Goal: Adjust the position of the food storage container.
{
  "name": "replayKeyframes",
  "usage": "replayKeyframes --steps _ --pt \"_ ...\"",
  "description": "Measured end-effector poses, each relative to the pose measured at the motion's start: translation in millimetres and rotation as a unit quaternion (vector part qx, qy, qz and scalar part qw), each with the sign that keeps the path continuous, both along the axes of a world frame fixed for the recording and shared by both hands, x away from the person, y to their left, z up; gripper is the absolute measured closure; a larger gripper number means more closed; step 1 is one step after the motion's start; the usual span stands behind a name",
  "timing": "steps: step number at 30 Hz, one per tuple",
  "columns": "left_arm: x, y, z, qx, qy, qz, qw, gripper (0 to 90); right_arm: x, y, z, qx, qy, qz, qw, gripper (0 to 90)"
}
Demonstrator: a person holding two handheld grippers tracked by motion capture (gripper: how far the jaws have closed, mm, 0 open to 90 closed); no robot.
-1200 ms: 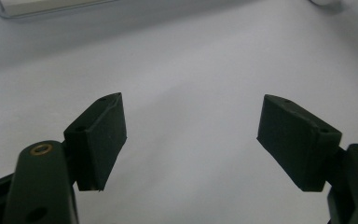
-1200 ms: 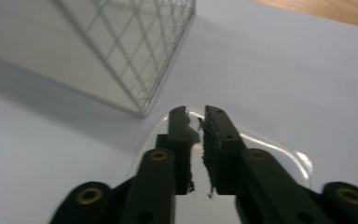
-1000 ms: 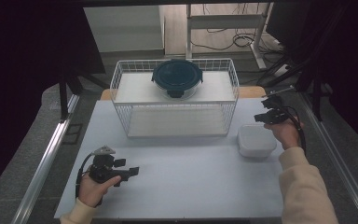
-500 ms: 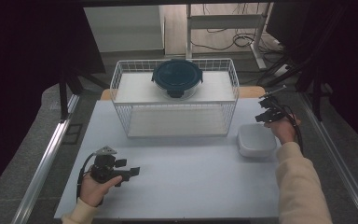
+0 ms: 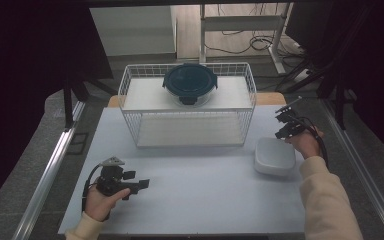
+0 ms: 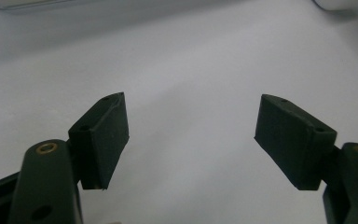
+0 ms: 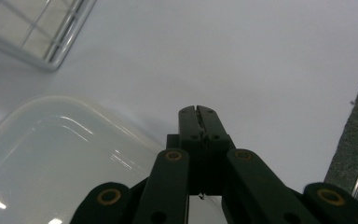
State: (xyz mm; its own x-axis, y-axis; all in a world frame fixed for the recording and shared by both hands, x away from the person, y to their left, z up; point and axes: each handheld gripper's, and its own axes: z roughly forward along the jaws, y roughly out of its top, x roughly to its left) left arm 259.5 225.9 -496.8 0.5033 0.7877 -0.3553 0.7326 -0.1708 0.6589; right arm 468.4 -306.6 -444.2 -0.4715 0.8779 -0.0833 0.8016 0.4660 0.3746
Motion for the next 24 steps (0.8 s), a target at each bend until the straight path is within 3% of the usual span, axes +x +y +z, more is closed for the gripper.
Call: replayKeyframes --steps 7,10,15,20,24 --pt "-0.3 -0.7 -0.8 0.001 0.002 -0.001 1.0000 25.3 -19.5 -1.6 0.6 0.003 0.013 0.007 0.9999 89.2" --pt "-1.1 -2.2 0.2 0.002 0.001 -0.004 1.0000 25.3 -33.0 -3.0 -0.3 0.017 0.021 0.013 0.9996 89.2" --pt "-0.8 -2.4 0.1 0.003 0.002 -0.004 1.0000 25.4 -48.0 -3.2 -1.5 0.034 0.019 0.018 0.9991 89.2" --pt "-0.9 -3.9 -0.8 0.004 0.004 -0.008 1.0000 25.4 -71.5 1.4 -2.8 0.046 0.018 0.044 0.9978 89.2" --pt "-1.0 -3.9 -0.8 0.005 0.004 -0.007 1.0000 25.4 -81.3 3.1 -2.8 0.046 0.016 0.052 0.9975 89.2"
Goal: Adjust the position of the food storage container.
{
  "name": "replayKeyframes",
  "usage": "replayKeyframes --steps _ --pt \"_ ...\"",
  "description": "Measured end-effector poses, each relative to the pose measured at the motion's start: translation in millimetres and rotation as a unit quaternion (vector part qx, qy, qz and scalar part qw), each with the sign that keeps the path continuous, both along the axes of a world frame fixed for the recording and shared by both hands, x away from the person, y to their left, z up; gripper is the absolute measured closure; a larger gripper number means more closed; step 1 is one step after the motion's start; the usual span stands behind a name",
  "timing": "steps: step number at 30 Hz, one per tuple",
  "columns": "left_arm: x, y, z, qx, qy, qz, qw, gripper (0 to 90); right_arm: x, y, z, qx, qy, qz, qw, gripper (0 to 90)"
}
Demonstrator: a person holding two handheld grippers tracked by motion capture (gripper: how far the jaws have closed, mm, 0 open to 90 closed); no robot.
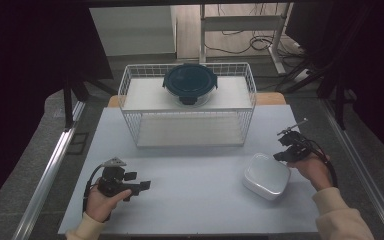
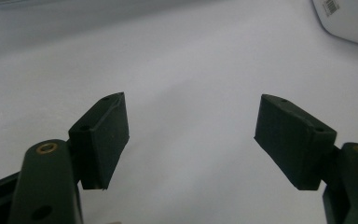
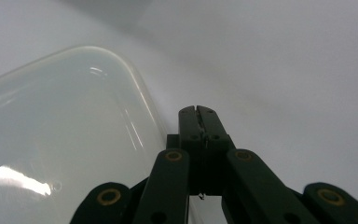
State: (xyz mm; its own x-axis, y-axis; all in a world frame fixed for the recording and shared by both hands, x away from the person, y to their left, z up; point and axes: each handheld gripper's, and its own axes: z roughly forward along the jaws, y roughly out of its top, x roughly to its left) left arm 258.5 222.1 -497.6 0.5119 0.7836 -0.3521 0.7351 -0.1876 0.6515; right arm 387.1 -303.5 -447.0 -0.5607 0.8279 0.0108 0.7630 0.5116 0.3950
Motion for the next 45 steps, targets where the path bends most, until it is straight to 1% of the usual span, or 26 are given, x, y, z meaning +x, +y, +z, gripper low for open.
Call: replayKeyframes --steps 3,4,5,6,7,8,9,11,12,13,14,15,16,17,18,20,25,26,27,29,30,35,38,40,41,45 --pt "0.0 -0.1 0.0 -0.001 0.000 0.000 1.0000 25.4 -5.1 -3.6 0.0 0.001 -0.002 0.003 1.0000 89.2" --pt "0.0 0.0 0.2 -0.003 0.001 -0.001 1.0000 25.4 -6.0 -7.6 -0.9 -0.006 0.002 0.001 1.0000 89.2" --pt "0.0 0.0 0.2 -0.003 0.001 -0.001 1.0000 25.4 -6.0 -7.6 -0.9 -0.006 0.002 0.001 1.0000 89.2" --pt "0.0 0.3 0.5 -0.009 0.003 -0.003 0.9999 25.4 -7.6 -12.2 -4.0 -0.020 0.010 -0.001 0.9998 89.2" --pt "0.0 0.6 0.8 -0.013 0.003 -0.004 0.9999 25.4 -7.6 -12.2 -4.0 -0.020 0.010 -0.001 0.9998 89.2" --pt "0.0 1.0 1.1 -0.016 0.004 -0.004 0.9998 25.4 -8.5 -13.8 -5.5 -0.021 0.015 0.000 0.9997 89.2" --pt "0.2 1.4 1.0 -0.019 0.005 -0.004 0.9998 25.4 -10.7 -15.7 -8.1 -0.028 0.017 0.001 0.9995 89.2" --pt "0.4 1.7 0.8 -0.019 0.006 -0.003 0.9998 25.4 -14.6 -18.3 -10.5 -0.027 0.024 0.006 0.9993 89.2" --pt "0.5 1.5 0.6 -0.018 0.006 -0.003 0.9998 25.4 -16.9 -19.1 -11.3 -0.022 0.025 0.010 0.9994 89.2" --pt "0.5 1.3 0.4 -0.017 0.006 -0.004 0.9998 25.4 -19.3 -19.0 -11.7 -0.021 0.025 0.012 0.9994 89.2" --pt "0.5 0.9 0.1 -0.017 0.007 -0.004 0.9998 25.4 -24.4 -17.3 -12.5 -0.020 0.028 0.020 0.9992 89.2" --pt "0.5 0.4 -0.1 -0.016 0.007 -0.004 0.9998 25.4 -24.4 -17.3 -12.5 -0.020 0.028 0.020 0.9992 89.2" --pt "0.5 -0.2 -0.3 -0.016 0.008 -0.004 0.9998 25.4 -29.7 -13.3 -13.5 -0.022 0.033 0.028 0.9988 89.2" --pt "0.6 -0.5 -0.6 -0.015 0.008 -0.005 0.9998 25.4 -32.2 -11.2 -14.0 -0.026 0.032 0.032 0.9986 89.2" --pt "0.5 -0.8 -0.8 -0.015 0.008 -0.005 0.9998 25.4 -32.2 -11.2 -14.0 -0.026 0.032 0.032 0.9986 89.2" --pt "0.5 -1.3 -1.2 -0.013 0.008 -0.005 0.9999 25.5 -37.2 -6.8 -14.6 -0.030 0.032 0.033 0.9985 89.1" --pt "1.1 -2.1 -2.1 -0.012 0.011 -0.007 0.9998 25.6 -47.9 1.8 -16.2 -0.015 0.035 0.038 0.9985 89.0" --pt "1.3 -2.4 -2.7 -0.011 0.011 -0.008 0.9998 25.6 -52.3 6.0 -15.9 -0.008 0.035 0.037 0.9986 88.9" --pt "1.3 -2.4 -2.7 -0.011 0.011 -0.008 0.9998 25.6 -52.3 6.0 -15.9 -0.008 0.035 0.037 0.9986 88.9" --pt "1.3 -2.4 -2.8 -0.011 0.012 -0.008 0.9998 25.6 -58.3 12.5 -15.6 0.003 0.038 0.046 0.9982 88.9" --pt "1.3 -2.4 -2.8 -0.011 0.012 -0.008 0.9998 25.6 -58.3 12.5 -15.6 0.003 0.038 0.046 0.9982 88.9" --pt "1.1 -3.0 -2.9 -0.010 0.012 -0.008 0.9998 25.6 -64.8 21.1 -18.5 0.019 0.050 0.056 0.9970 88.9" --pt "1.2 -3.1 -3.2 -0.009 0.012 -0.009 0.9998 25.6 -68.3 25.3 -19.7 0.027 0.051 0.061 0.9965 88.9" --pt "1.2 -3.1 -3.0 -0.010 0.012 -0.009 0.9998 25.6 -72.9 29.5 -20.9 0.037 0.054 0.067 0.9956 88.8" --pt "1.2 -3.2 -3.0 -0.010 0.012 -0.009 0.9998 25.6 -72.9 29.5 -20.9 0.037 0.054 0.067 0.9956 88.8" --pt "0.9 -4.3 -3.2 -0.009 0.014 -0.010 0.9998 25.6 -77.6 34.7 -21.0 0.051 0.057 0.070 0.9947 88.7"
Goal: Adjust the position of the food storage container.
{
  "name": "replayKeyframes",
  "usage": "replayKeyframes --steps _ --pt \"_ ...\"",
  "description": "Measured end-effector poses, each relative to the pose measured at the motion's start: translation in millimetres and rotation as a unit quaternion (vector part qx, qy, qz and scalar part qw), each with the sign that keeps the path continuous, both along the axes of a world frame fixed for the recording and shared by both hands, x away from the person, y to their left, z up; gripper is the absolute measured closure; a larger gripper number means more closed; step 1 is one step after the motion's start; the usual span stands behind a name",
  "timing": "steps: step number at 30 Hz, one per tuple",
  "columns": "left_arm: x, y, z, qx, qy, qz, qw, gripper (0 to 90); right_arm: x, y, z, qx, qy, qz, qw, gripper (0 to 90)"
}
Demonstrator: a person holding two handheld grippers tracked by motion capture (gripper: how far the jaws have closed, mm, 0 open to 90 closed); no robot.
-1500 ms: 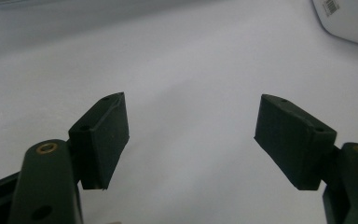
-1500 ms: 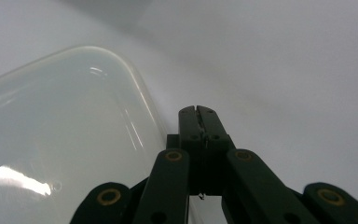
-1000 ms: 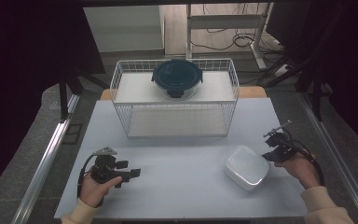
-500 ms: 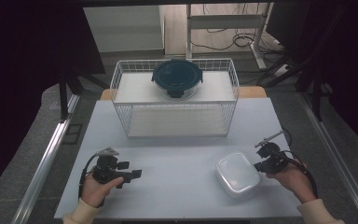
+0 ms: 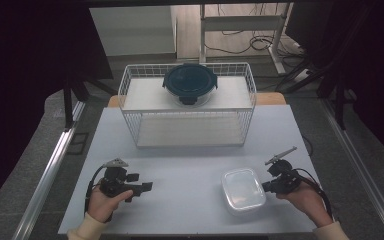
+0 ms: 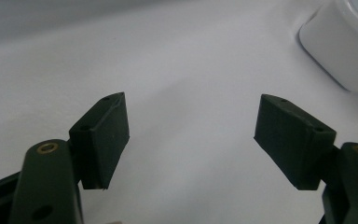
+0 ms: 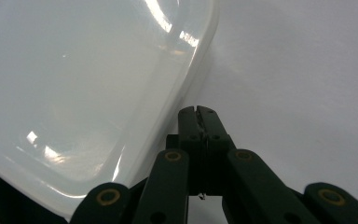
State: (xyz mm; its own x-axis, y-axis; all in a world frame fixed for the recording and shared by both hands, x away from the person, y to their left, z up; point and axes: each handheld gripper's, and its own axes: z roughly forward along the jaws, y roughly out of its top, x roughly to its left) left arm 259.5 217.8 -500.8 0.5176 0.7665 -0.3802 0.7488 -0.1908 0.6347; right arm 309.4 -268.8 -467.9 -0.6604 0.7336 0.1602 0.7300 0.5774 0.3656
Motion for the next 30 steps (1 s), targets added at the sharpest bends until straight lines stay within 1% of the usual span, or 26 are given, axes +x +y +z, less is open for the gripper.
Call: replayKeyframes --steps 5,8,10,11,13,16,21,26,27,28,30 --pt "0.0 -0.6 0.0 0.001 0.000 -0.001 1.0000 25.6 -4.5 8.3 -0.7 0.020 0.011 0.006 0.9997 88.1" --pt "0.0 -0.6 -0.1 0.000 0.000 -0.002 1.0000 25.6 -8.5 16.5 -2.3 0.034 0.018 0.015 0.9992 88.2" --pt "0.0 -0.6 -0.1 0.001 0.000 -0.002 1.0000 25.6 -9.2 18.0 -2.8 0.037 0.019 0.019 0.9990 88.2" --pt "-0.1 -0.7 -0.1 0.000 0.000 -0.002 1.0000 25.6 -11.3 23.3 -4.1 0.044 0.022 0.028 0.9984 88.2" --pt "-0.1 -0.8 -0.1 0.001 0.000 -0.003 1.0000 25.6 -11.8 25.0 -4.3 0.045 0.023 0.031 0.9983 88.2" --pt "-0.1 -1.1 -0.2 0.001 0.000 -0.003 1.0000 25.6 -13.4 32.7 -4.6 0.059 0.026 0.043 0.9970 88.5" --pt "0.0 -1.1 -0.3 0.001 0.000 -0.003 1.0000 25.6 -13.9 44.0 -6.6 0.073 0.031 0.058 0.9952 88.6" --pt "-0.3 -1.3 -0.1 0.001 0.000 -0.004 1.0000 25.6 -13.4 55.3 -9.0 0.080 0.025 0.066 0.9943 88.9" --pt "-0.2 -1.3 -0.1 0.001 0.000 -0.004 1.0000 25.6 -14.1 59.6 -8.8 0.080 0.019 0.065 0.9945 88.9" --pt "-0.1 -1.2 -0.1 0.001 0.000 -0.004 1.0000 25.6 -14.1 59.6 -8.8 0.080 0.019 0.065 0.9945 88.9" --pt "-0.1 -0.9 -0.1 0.000 0.000 -0.003 1.0000 25.6 -15.1 64.5 -8.2 0.083 0.011 0.069 0.9941 89.0"
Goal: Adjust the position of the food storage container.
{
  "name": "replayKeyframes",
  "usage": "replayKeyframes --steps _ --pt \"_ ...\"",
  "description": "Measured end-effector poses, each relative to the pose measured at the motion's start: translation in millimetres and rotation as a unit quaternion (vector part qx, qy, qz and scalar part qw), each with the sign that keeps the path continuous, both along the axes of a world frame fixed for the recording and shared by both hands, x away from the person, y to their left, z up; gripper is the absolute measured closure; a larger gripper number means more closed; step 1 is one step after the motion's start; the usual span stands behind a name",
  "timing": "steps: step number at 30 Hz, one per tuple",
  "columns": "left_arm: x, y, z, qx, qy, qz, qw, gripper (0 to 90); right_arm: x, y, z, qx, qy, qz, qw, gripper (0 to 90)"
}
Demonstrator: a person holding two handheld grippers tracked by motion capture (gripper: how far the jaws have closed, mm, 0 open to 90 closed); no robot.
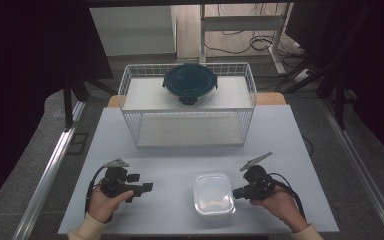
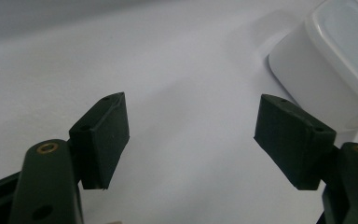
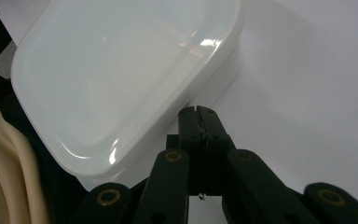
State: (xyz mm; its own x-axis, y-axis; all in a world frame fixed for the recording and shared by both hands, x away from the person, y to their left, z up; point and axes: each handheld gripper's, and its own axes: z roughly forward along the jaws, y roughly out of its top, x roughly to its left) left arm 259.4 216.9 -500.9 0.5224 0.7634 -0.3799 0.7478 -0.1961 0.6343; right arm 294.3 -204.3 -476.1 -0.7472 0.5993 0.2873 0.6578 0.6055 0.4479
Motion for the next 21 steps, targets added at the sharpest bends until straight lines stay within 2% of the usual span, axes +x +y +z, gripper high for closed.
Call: replayKeyframes --steps 4,13,21 --pt "-0.2 -0.3 0.1 0.000 0.000 -0.001 1.0000 25.6 -1.2 9.5 0.0 0.007 -0.008 0.002 0.9999 89.0" --pt "-0.2 0.5 0.3 0.000 0.000 0.000 1.0000 25.7 -5.7 28.1 -5.9 0.017 0.001 0.025 0.9995 89.0" --pt "-0.3 -0.9 0.0 0.000 0.000 -0.001 1.0000 25.7 -6.9 46.7 -8.3 0.023 -0.004 0.042 0.9988 89.0"
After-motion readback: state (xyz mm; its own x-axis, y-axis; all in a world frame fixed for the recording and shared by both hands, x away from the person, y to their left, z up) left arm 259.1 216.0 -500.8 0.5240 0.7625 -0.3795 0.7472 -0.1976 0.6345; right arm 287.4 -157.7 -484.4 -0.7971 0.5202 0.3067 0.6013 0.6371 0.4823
